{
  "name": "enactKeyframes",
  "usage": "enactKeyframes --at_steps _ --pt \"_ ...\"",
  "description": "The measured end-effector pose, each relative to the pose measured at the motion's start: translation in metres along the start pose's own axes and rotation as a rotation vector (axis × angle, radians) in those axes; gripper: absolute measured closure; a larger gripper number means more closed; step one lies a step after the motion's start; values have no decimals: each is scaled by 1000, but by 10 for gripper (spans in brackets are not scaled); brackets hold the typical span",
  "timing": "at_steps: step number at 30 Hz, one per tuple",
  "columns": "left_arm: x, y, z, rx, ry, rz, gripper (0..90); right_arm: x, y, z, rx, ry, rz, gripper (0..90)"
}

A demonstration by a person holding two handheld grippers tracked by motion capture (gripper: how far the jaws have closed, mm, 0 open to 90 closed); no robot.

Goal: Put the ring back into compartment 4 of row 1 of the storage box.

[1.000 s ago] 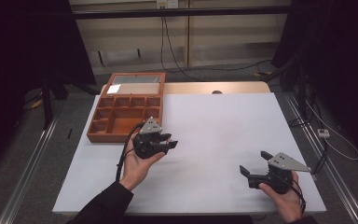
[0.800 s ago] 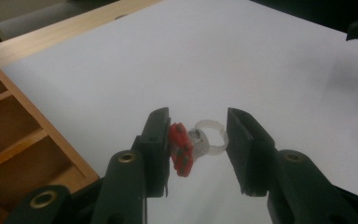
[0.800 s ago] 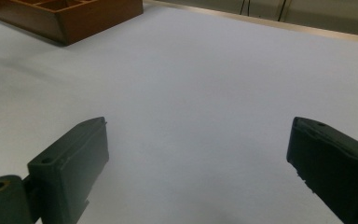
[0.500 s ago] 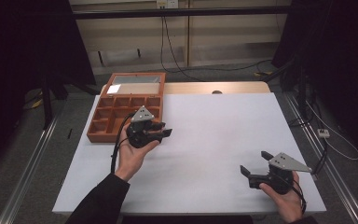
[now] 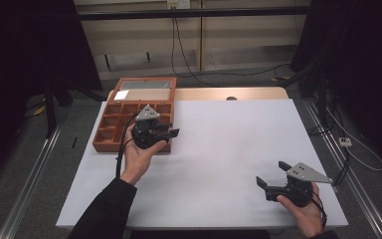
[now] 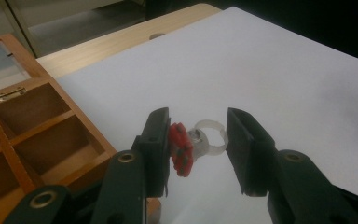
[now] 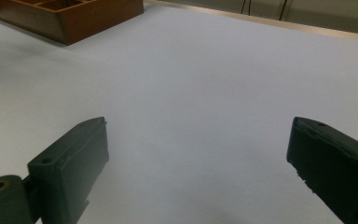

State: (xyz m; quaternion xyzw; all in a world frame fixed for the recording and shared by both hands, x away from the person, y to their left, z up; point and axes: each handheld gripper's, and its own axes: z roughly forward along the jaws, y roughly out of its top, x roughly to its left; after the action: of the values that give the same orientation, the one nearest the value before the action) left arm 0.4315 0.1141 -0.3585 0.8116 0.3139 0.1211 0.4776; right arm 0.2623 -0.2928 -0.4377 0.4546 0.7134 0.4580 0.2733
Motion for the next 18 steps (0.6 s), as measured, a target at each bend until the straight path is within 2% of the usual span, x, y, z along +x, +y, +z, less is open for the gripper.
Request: enactKeyframes --at_steps 18 --pt "27 18 12 -9 27 -34 611 -2 -1 0 2 3 10 51"
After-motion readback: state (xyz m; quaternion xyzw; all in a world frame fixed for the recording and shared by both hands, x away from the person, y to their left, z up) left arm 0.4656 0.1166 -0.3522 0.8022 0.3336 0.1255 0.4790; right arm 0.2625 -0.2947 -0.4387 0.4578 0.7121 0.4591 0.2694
